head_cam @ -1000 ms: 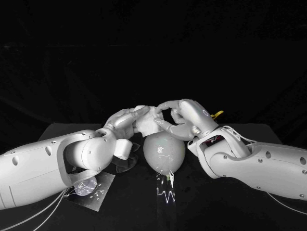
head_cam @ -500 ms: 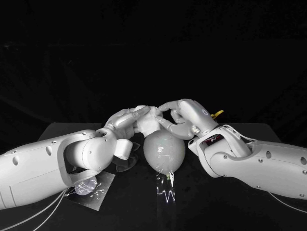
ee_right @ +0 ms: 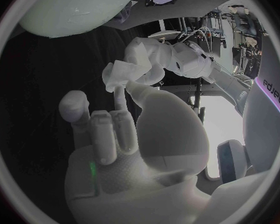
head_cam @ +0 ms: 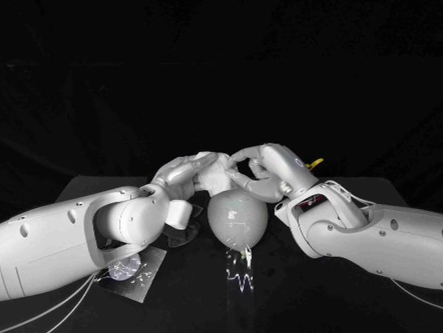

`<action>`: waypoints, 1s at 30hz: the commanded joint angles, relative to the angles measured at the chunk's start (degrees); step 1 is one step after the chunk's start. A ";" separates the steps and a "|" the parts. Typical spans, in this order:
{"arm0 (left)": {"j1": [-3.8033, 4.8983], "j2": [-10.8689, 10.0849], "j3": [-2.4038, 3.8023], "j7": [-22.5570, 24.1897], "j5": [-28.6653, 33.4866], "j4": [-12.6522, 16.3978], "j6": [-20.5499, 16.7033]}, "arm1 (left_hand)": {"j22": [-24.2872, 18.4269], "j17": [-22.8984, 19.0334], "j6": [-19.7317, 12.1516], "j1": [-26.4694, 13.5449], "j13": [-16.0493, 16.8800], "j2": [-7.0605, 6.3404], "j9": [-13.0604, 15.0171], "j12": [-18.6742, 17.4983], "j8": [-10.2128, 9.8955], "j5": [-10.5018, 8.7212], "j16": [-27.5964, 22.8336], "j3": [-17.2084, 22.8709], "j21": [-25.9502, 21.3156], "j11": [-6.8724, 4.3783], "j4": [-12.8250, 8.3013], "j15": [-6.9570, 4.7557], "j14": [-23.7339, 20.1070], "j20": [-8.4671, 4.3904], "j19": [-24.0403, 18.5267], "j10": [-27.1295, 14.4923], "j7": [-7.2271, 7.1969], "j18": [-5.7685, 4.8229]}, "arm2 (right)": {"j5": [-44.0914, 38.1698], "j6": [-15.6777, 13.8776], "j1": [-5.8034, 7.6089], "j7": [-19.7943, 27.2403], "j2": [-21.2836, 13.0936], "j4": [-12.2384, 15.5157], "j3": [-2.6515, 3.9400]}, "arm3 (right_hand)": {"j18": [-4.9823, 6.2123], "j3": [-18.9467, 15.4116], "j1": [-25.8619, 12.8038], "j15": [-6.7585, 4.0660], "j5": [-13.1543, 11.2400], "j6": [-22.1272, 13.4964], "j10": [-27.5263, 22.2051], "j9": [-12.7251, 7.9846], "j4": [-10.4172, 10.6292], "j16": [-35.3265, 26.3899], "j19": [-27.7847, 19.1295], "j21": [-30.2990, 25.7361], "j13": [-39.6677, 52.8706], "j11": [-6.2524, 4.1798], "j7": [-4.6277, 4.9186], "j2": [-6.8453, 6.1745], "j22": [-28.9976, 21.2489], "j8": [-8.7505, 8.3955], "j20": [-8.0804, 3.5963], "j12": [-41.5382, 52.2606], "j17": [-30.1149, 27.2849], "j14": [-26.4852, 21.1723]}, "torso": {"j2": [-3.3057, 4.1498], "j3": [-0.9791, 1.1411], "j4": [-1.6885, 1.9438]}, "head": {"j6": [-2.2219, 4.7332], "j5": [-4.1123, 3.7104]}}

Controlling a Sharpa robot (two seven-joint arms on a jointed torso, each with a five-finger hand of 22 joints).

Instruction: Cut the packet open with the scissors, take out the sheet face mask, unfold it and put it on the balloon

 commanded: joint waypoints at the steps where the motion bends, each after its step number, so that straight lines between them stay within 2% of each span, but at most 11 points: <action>1: 0.22 0.13 0.24 1.64 -0.30 0.06 0.42 | -0.08 -0.04 -0.35 -0.09 0.01 0.51 0.19 0.02 0.29 0.19 -0.40 0.16 -0.11 -0.12 -0.08 0.17 -0.45 0.04 0.10 -0.26 0.42 1.03 | 0.46 1.72 -0.18 1.05 -0.11 0.56 -0.13 | 0.36 -0.06 -0.53 -0.30 -0.07 0.37 5.30 -0.14 0.64 0.20 0.19 0.04 13.89 -0.36 0.21 0.06 0.01 -0.38 -0.18 0.33 15.05 6.08 | 0.01 -0.02 -0.02 | -0.01 -0.02; 10: 0.22 0.20 0.24 1.84 -0.87 0.10 0.71 | -0.36 -0.42 -0.56 -0.33 -0.01 0.37 0.73 -0.04 1.10 0.18 -1.38 0.29 -1.00 -0.01 -0.40 0.47 -1.84 0.32 -0.92 -0.24 0.44 0.95 | 0.60 3.20 -0.19 0.41 -0.17 0.60 -0.13 | 0.49 -0.57 -0.81 -0.24 -0.08 0.15 5.06 -0.46 1.41 0.20 -0.32 -0.55 13.54 -0.28 0.32 -0.25 -0.43 -0.85 -0.17 -0.13 15.05 6.08 | -0.01 -0.04 0.01 | -0.06 -0.15; 13: 0.22 0.21 0.24 2.05 -0.92 0.15 0.96 | -0.40 -0.52 -0.60 -0.39 -0.02 0.30 0.85 -0.05 1.29 0.18 -1.63 0.30 -1.25 0.03 -0.48 0.56 -2.20 0.41 -1.22 -0.29 0.46 0.94 | 0.35 3.69 -0.19 0.01 -0.08 0.29 -0.14 | 0.55 -0.72 -0.08 -0.19 -0.10 -0.05 4.93 -0.61 1.10 0.20 -0.61 -0.87 13.37 -0.22 0.39 -0.72 -0.65 -1.10 -0.16 -0.37 15.05 6.08 | 0.01 -0.05 0.05 | -0.02 -0.22; 16: 0.22 0.20 0.24 2.28 -0.95 0.18 1.25 | -0.55 -1.25 -0.70 -0.43 -0.01 0.03 1.18 -0.01 1.82 0.19 -3.48 0.47 -2.95 0.29 -0.94 1.32 -5.33 1.08 -3.91 -0.17 0.59 0.74 | 0.09 3.93 -0.19 -0.22 -0.01 0.09 -0.15 | 0.61 -0.83 0.82 -0.12 -0.12 -0.26 4.74 -0.76 0.68 0.20 -0.90 -1.18 13.12 -0.11 0.53 -1.11 -0.86 -1.37 -0.14 -0.70 15.05 6.08 | 0.03 -0.03 0.06 | 0.03 -0.23; 18: 0.22 0.18 0.24 2.46 -0.95 0.21 1.58 | -0.51 -1.38 -0.77 -0.40 -0.01 0.01 1.27 -0.01 1.96 0.17 -3.81 0.56 -3.26 0.35 -1.13 1.42 -5.82 1.28 -4.39 -0.16 0.57 0.76 | -0.11 3.96 -0.19 -0.36 0.03 0.01 -0.15 | 0.61 -0.91 1.32 -0.07 -0.13 -0.32 4.72 -0.83 0.43 0.20 -0.94 -1.24 13.10 -0.05 0.60 -1.32 -0.85 -1.50 -0.12 -0.74 15.04 6.08 | 0.04 -0.02 0.04 | 0.03 -0.21; 25: 0.22 0.17 0.24 2.81 -0.91 0.35 2.67 | -0.49 -2.01 -0.99 -0.45 -0.08 -0.16 1.50 -0.14 2.35 0.18 -5.29 0.84 -4.51 0.72 -1.71 2.11 -8.17 2.07 -6.44 -1.00 0.71 0.75 | -1.00 3.00 -0.21 -1.02 0.13 -0.18 -0.16 | 0.57 -1.06 2.55 0.02 -0.14 -0.28 4.75 -0.98 -0.13 0.20 -0.86 -1.21 13.18 0.04 0.69 -1.60 -0.68 -1.72 -0.07 -0.65 15.05 6.08 | 0.03 -0.01 0.01 | 0.09 -0.15; 26: 0.22 0.16 0.24 2.82 -0.91 0.37 2.77 | -0.48 -2.01 -0.99 -0.45 -0.08 -0.15 1.50 -0.14 2.36 0.17 -5.29 0.84 -4.51 0.72 -1.71 2.11 -8.17 2.08 -6.44 -1.00 0.72 0.76 | -1.08 2.70 -0.21 -1.05 0.13 -0.19 -0.16 | 0.55 -0.99 2.85 0.02 -0.14 -0.15 4.79 -0.98 -0.27 0.20 -0.80 -1.16 13.23 0.01 0.65 -1.51 -0.61 -1.69 -0.06 -0.59 15.05 6.08 | 0.03 -0.01 0.01 | 0.09 -0.15; 30: 0.22 0.15 0.24 2.88 -0.90 0.41 2.94 | -0.47 -2.01 -0.98 -0.45 -0.07 -0.12 1.50 -0.13 2.37 0.17 -5.29 0.86 -4.52 0.73 -1.72 2.11 -8.16 2.08 -6.45 -1.00 0.76 0.77 | -1.17 1.14 -0.24 -0.59 0.11 -0.13 -0.16 | 0.30 0.93 5.90 -0.50 -0.13 1.95 5.33 -0.63 -1.54 0.20 0.46 -0.02 13.98 -0.74 -0.25 0.86 0.58 -0.71 -0.20 0.41 15.05 6.08 | 0.01 0.01 0.00 | 0.12 -0.11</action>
